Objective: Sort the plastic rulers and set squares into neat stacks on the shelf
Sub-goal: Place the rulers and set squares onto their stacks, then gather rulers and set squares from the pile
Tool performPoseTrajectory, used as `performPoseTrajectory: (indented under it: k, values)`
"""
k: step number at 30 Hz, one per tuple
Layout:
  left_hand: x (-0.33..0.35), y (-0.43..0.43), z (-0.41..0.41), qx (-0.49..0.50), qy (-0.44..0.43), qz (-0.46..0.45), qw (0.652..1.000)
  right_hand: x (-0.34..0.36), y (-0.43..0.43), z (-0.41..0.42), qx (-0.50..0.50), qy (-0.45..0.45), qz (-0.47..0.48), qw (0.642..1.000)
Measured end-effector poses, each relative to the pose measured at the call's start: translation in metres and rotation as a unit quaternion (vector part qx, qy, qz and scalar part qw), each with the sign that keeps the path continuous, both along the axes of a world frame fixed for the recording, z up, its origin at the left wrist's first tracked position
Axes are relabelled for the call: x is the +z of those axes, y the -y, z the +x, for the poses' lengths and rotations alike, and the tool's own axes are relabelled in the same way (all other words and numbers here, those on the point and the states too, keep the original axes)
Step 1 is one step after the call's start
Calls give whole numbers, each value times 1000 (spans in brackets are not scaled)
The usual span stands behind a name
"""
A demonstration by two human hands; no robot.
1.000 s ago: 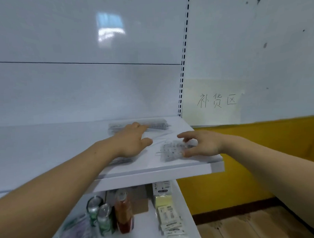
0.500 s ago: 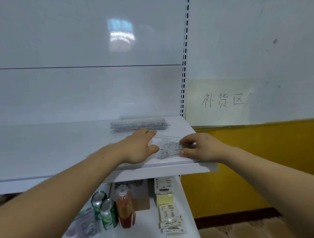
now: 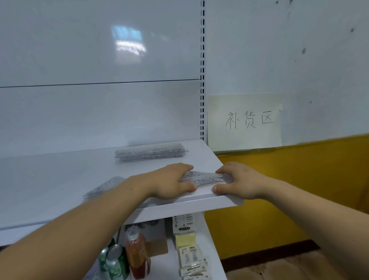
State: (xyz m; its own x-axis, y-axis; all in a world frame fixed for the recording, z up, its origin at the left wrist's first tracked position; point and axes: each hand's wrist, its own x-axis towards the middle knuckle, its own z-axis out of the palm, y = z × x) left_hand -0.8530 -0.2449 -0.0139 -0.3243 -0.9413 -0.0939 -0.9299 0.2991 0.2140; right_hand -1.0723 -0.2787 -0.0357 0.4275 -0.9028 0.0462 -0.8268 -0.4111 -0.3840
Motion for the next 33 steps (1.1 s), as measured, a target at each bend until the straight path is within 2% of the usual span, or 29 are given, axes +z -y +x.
performPoseTrajectory:
  k: [10,21,27,33]
  values:
    - [-3,6,-5,10,42,-26,999,8,5,-3,19,-22,-5,1000]
    - [9,-7,-6,66,-6,-6,998,26,7,10,33,-43,5,999]
    - [23,-37,53,127,-10,-48,991,56,3,71,82,-71,-49,993]
    - [30,-88,161,221,9,-64,973,72,-13,183,148,-75,-69,984]
